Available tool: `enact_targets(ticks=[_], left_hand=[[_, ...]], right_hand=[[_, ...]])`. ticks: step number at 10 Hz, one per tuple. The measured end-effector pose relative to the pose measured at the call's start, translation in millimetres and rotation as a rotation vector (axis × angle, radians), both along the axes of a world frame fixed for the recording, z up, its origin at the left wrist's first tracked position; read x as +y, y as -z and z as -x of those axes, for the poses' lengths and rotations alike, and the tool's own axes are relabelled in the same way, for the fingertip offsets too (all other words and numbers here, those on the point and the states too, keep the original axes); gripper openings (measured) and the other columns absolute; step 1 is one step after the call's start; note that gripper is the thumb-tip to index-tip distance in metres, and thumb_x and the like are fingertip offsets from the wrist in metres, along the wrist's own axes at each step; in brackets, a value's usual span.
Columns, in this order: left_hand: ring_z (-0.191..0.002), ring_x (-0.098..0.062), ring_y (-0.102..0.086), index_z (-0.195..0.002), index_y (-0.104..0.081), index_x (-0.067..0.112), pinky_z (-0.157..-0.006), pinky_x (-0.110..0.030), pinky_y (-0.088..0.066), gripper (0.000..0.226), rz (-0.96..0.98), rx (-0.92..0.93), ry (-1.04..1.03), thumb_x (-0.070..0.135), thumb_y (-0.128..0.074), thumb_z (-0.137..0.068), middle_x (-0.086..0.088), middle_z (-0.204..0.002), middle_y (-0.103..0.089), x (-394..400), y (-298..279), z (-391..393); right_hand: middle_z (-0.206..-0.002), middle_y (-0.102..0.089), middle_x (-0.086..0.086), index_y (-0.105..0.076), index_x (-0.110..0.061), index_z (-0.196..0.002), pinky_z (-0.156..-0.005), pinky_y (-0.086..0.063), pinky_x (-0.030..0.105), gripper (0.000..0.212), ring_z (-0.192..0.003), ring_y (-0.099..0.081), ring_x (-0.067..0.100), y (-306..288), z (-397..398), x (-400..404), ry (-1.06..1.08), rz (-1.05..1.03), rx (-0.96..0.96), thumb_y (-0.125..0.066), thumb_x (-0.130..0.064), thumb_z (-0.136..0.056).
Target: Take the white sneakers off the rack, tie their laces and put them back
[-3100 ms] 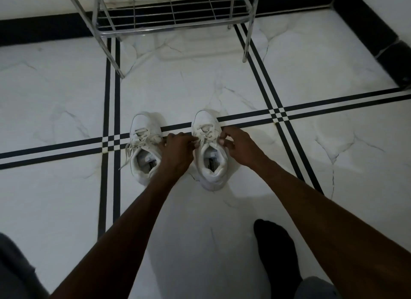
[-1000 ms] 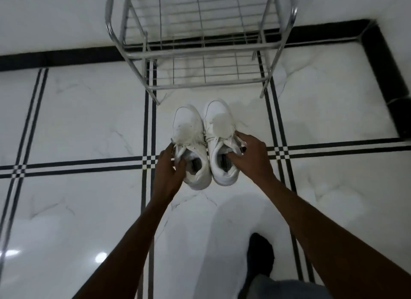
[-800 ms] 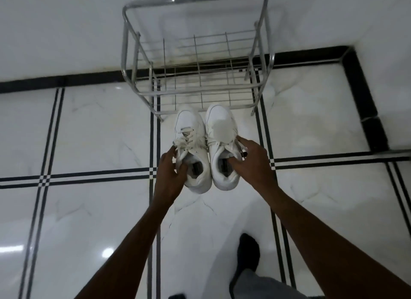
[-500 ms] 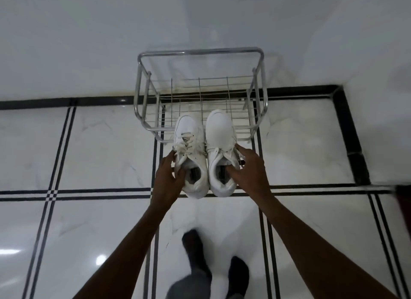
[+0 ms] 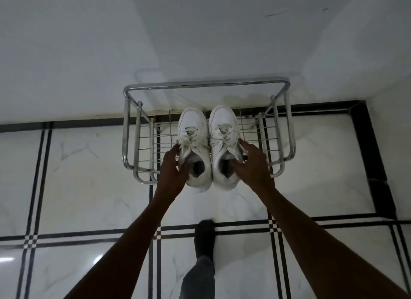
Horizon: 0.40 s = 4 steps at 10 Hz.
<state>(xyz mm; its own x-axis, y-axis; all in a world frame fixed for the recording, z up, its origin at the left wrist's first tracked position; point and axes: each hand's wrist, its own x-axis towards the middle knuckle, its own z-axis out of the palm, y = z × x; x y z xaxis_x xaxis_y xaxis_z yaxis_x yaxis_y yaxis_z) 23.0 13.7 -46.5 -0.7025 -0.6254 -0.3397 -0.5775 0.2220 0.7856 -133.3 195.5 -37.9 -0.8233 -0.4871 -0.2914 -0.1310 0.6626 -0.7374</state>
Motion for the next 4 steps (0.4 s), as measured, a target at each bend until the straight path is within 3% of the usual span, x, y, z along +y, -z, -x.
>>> enact_targets(ticks=[2,4], left_hand=[[-0.136,-0.019,-0.048,-0.154,-0.038,0.009,-0.110,-0.034,-0.044,0.063,0.016,-0.013,0.036,0.010,-0.062,-0.096,-0.013,-0.149,-0.049,-25,13,27],[-0.124,-0.027,-0.062,-0.157,-0.033,0.020,-0.095,-0.048,-0.059,0.076,-0.073,-0.094,0.063,0.043,-0.066,-0.092,-0.008,-0.152,-0.045,-27,1,21]], right_hand=[[-0.128,-0.067,0.007,-0.055,-0.014,-0.138,-0.098,-0.055,0.042,0.066,-0.119,-0.063,0.020,14,22,-22,0.042,-0.017,0.002,-0.074,-0.021,-0.076],[-0.140,-0.059,0.003,-0.044,-0.026,-0.145,-0.104,-0.051,0.046,0.078,-0.129,-0.056,0.019,4,26,-27,-0.017,-0.108,-0.132,-0.067,-0.053,-0.076]])
